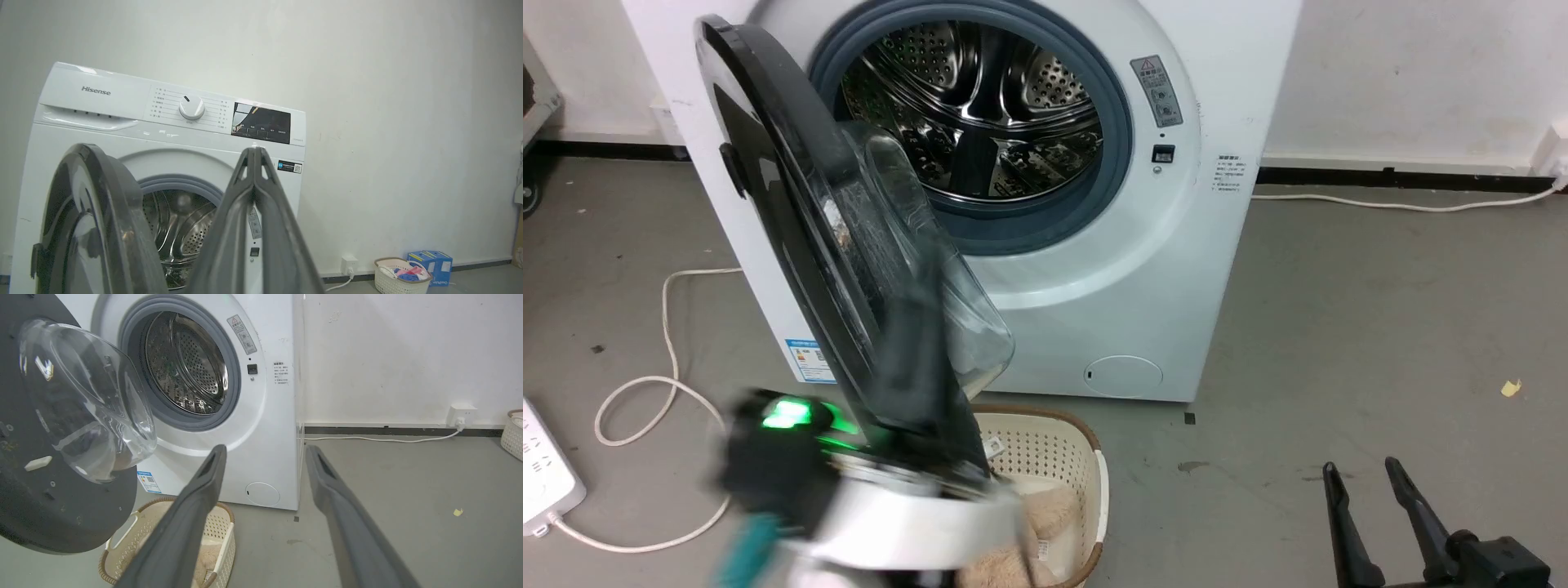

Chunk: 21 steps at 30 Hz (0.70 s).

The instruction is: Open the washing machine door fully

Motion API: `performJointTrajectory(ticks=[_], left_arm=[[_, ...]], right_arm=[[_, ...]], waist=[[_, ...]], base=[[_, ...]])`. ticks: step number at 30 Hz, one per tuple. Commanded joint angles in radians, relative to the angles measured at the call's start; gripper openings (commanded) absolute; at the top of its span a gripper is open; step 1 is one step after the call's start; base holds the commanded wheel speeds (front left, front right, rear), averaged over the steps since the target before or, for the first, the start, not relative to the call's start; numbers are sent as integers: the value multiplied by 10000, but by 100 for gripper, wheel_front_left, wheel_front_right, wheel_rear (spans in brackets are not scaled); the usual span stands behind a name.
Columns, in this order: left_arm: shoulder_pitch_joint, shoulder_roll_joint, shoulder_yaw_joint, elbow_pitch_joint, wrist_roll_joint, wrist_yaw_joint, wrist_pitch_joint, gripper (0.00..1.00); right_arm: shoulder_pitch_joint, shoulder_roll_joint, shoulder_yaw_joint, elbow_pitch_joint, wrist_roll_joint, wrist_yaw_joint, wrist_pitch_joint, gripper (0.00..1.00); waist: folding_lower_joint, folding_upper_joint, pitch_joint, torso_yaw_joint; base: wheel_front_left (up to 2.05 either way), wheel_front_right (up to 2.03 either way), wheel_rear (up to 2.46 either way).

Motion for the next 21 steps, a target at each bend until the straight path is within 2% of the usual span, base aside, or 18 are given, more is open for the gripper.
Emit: performJointTrajectory(ticks=[1,5,8,15,21], left_arm=[[153,12,-261,172,11,108,107,0],[647,12,-1550,1243,-49,347,804,0],[944,12,-1982,2231,-309,488,1045,0],[1196,39,-1610,4196,-915,598,567,0],[1121,278,-1011,5165,-1067,732,-24,0]], right_arm=[[-77,61,18,37,22,6,27,100],[-154,68,132,134,37,6,34,100],[-195,71,81,174,59,6,19,100],[-215,74,99,238,73,6,-9,100],[-182,76,148,227,121,6,-17,100]], waist=[[0,-1,24,-27],[0,-1,91,-127],[0,-1,145,-166],[0,-1,257,-176],[0,-1,344,53]], base=[[0,0,0],[0,0,0],[0,0,0],[0,0,0],[0,0,0]])
